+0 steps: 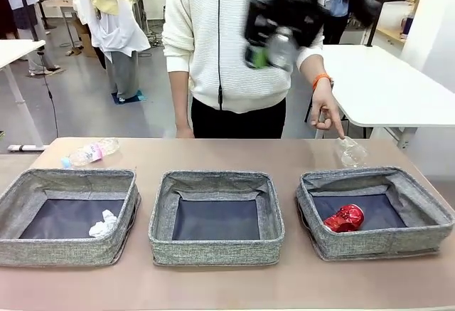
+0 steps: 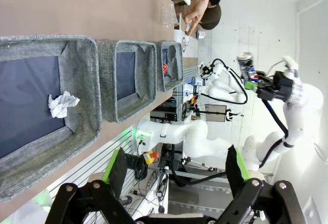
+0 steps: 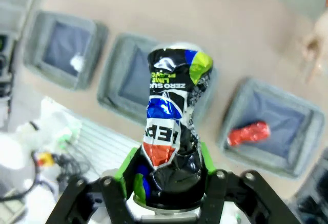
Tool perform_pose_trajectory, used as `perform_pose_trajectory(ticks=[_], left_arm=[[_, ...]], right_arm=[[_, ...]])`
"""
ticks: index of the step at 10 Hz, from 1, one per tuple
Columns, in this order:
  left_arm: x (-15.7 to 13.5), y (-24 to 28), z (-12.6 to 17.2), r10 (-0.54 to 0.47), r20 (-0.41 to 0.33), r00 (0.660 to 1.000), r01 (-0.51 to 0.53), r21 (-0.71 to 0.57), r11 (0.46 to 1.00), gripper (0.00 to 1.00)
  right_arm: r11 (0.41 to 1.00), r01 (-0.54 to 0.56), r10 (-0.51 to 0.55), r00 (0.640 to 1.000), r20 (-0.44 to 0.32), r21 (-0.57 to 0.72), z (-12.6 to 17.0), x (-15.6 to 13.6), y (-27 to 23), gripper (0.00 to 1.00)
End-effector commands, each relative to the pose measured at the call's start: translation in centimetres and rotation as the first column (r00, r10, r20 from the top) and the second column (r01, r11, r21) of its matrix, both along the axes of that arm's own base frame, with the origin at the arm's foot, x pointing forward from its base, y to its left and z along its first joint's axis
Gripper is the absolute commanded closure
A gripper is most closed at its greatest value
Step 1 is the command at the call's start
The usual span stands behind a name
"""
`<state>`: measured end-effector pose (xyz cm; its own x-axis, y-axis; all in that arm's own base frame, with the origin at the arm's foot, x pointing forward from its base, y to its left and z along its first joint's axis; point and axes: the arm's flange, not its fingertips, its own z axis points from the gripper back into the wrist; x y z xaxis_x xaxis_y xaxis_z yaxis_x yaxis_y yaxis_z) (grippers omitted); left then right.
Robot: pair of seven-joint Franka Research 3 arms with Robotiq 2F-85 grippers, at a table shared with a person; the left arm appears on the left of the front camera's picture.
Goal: Sort the waste into the appropriate baskets.
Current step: Place the picked waste into the Fabric basket indicated by the person.
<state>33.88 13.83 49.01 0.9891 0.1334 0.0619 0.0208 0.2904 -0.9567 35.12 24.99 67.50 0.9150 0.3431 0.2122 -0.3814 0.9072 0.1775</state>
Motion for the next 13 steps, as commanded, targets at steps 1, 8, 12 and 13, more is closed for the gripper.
perform_pose_trajectory(ticks=[1,8,12,13], left_arm=[[0.1,0.0,0.3,0.008,0.002,1.000,-0.008,-0.014,1.000,0.00],[0.1,0.0,0.3,0.008,0.002,1.000,-0.008,-0.014,1.000,0.00],[0.1,0.0,0.3,0.008,0.002,1.000,-0.008,-0.014,1.000,0.00],[0.1,0.0,0.3,0.008,0.002,1.000,-0.008,-0.014,1.000,0.00]], right_arm=[[1.000,-0.013,0.014,0.998,-0.062,0.020,-6.0,-2.7,-11.1,0.48],[0.926,0.373,-0.376,0.921,-0.100,-0.049,-14.5,-1.5,-18.1,0.48],[0.912,0.410,-0.409,0.908,-0.093,-0.019,-14.7,-1.2,-18.7,0.48],[0.915,0.403,-0.403,0.912,-0.083,-0.013,-14.9,-1.1,-18.5,0.00]])
